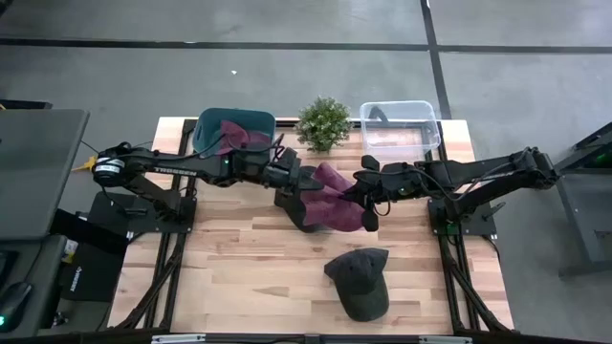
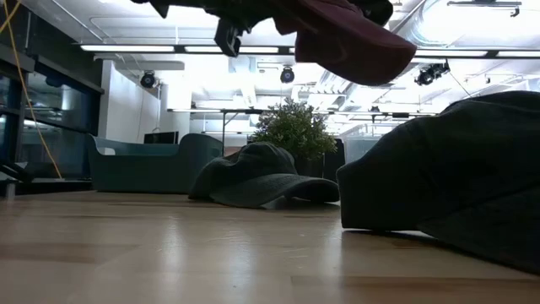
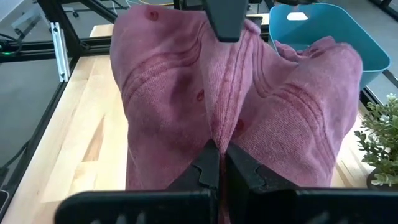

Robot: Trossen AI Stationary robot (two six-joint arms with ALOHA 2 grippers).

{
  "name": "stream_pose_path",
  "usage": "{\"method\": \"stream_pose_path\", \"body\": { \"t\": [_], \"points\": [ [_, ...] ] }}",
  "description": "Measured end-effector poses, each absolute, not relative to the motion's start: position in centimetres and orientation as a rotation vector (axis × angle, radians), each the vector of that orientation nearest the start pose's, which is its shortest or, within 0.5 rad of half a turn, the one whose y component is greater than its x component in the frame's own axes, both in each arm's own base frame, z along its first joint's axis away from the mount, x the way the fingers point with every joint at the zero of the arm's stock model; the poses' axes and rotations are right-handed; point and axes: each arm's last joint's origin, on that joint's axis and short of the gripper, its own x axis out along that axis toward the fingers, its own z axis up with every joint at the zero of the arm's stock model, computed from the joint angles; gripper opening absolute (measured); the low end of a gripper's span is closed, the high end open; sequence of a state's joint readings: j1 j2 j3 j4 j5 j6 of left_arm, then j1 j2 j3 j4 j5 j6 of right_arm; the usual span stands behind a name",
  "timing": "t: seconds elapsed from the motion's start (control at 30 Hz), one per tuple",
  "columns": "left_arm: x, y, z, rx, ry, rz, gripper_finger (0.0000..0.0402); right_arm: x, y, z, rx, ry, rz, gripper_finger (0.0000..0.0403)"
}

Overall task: Pick & Place hat
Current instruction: Put the dark red cap into the blue bin

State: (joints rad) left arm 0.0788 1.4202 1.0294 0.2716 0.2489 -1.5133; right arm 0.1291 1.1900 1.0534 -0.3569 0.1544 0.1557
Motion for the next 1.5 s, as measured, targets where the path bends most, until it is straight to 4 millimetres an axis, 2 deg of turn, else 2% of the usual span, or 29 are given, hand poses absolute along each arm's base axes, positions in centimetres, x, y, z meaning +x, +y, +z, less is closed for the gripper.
{"method": "stream_pose_path", "body": {
  "t": [0.13, 0.37, 0.5, 0.67, 0.97, 1.13, 1.5],
  "points": [
    [33.1, 1.8, 30.8, -1.546, 0.246, -0.054, 0.0154, 25.6, 2.9, 32.9, 0.084, 0.483, -0.06, 0.0],
    [33.8, 1.8, 31.4, -1.549, 0.252, -0.102, 0.0147, 25.6, 2.9, 32.9, 0.084, 0.484, -0.06, 0.0],
    [34.1, 1.9, 30.9, -1.539, 0.272, -0.077, 0.0104, 25.6, 2.9, 32.9, 0.083, 0.489, -0.06, 0.0],
    [34.1, 1.8, 31.1, -1.512, 0.277, -0.104, 0.0013, 25.6, 2.9, 32.9, 0.082, 0.488, -0.061, 0.0],
    [34.1, 1.8, 31.0, -1.486, 0.286, -0.108, 0.0002, 25.6, 2.9, 32.9, 0.084, 0.49, -0.059, 0.0007],
    [34.1, 1.8, 31.0, -1.486, 0.287, -0.109, 0.0001, 25.6, 2.8, 32.9, 0.102, 0.488, -0.086, 0.0052],
    [34.0, 1.8, 31.1, -1.478, 0.282, -0.109, 0.0, 25.6, 2.9, 32.9, 0.158, 0.487, -0.086, 0.0201]
  ]
}}
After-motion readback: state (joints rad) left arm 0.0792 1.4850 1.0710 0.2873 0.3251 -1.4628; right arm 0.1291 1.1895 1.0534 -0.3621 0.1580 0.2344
